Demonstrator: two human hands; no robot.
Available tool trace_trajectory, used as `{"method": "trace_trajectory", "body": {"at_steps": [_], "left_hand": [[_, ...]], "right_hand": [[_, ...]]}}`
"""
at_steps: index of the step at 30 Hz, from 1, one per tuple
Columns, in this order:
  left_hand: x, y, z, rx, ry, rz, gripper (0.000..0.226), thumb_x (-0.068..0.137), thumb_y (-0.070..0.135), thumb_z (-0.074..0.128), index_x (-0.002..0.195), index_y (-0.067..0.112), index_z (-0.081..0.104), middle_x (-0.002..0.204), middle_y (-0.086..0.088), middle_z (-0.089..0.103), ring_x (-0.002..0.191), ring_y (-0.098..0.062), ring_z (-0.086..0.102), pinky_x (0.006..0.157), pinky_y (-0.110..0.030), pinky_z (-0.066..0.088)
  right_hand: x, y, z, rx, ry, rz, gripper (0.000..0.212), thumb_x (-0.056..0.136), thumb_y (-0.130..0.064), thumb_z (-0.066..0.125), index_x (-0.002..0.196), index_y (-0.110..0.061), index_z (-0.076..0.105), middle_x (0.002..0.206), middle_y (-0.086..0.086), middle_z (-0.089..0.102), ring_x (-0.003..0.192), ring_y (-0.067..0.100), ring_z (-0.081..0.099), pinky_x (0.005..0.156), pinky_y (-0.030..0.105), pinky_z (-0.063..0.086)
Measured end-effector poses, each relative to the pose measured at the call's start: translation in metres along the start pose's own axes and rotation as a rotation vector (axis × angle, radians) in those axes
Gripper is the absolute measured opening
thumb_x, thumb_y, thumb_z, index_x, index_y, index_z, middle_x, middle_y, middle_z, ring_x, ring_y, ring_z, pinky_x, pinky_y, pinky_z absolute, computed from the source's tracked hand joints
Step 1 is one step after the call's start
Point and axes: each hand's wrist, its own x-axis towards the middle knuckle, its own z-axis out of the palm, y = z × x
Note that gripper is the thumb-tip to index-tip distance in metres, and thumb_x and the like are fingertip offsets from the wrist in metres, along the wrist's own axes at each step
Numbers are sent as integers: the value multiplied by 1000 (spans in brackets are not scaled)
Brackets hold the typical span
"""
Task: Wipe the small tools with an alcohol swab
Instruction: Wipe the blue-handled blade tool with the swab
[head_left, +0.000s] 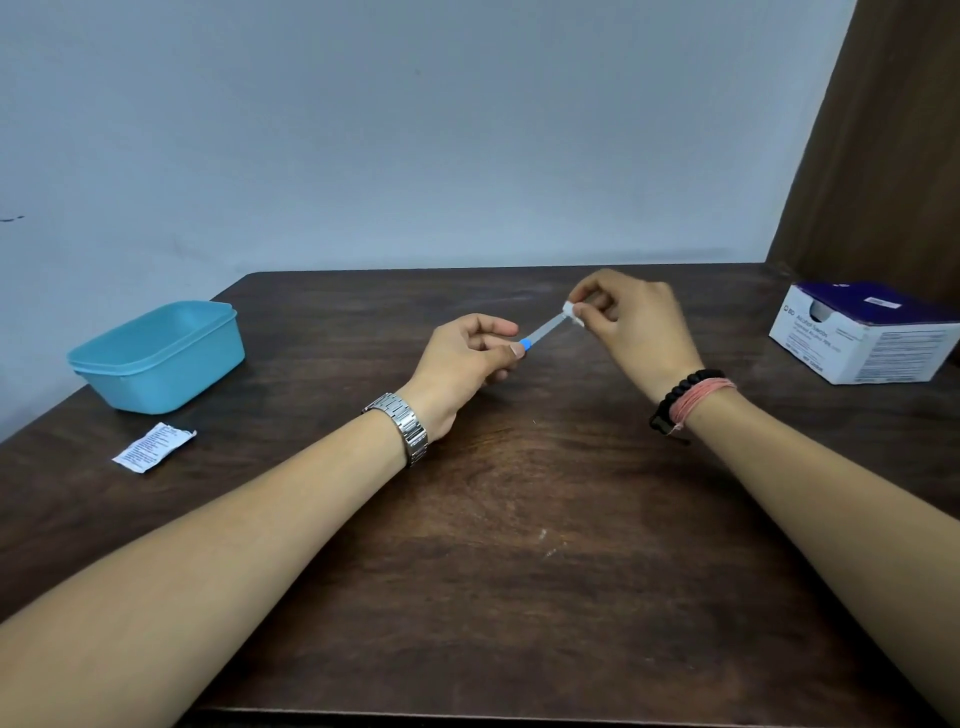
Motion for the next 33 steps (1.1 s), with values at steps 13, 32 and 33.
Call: {"method": "trace_trajectory", "body": {"at_steps": [13, 32, 33], "left_hand": [[-1, 0, -1, 58, -1, 48, 17, 87, 8, 71, 101, 15, 65, 87, 1, 74, 81, -7, 64, 58, -15, 46], [0, 2, -2, 82, -24, 49, 28, 91, 3, 66, 116, 14, 63, 84, 5, 68, 72, -3, 59, 57, -17, 46], [0, 2, -2, 76, -20, 54, 30, 91, 1, 64, 118, 15, 63, 84, 5, 66, 70, -3, 58, 57, -17, 46]], "right_hand": [[-9, -13, 8, -44, -110, -107, 6, 88, -23, 66, 92, -27, 67, 77, -12, 67, 72, 7, 63, 73, 36, 55], [-1, -6, -3, 67, 59, 26, 6, 89, -22, 65, 95, -22, 67, 76, -13, 66, 69, 10, 63, 72, 36, 55], [-1, -7, -3, 130, 64, 66, 8, 89, -20, 65, 97, -20, 68, 77, -9, 67, 67, 8, 62, 70, 33, 56]]}}
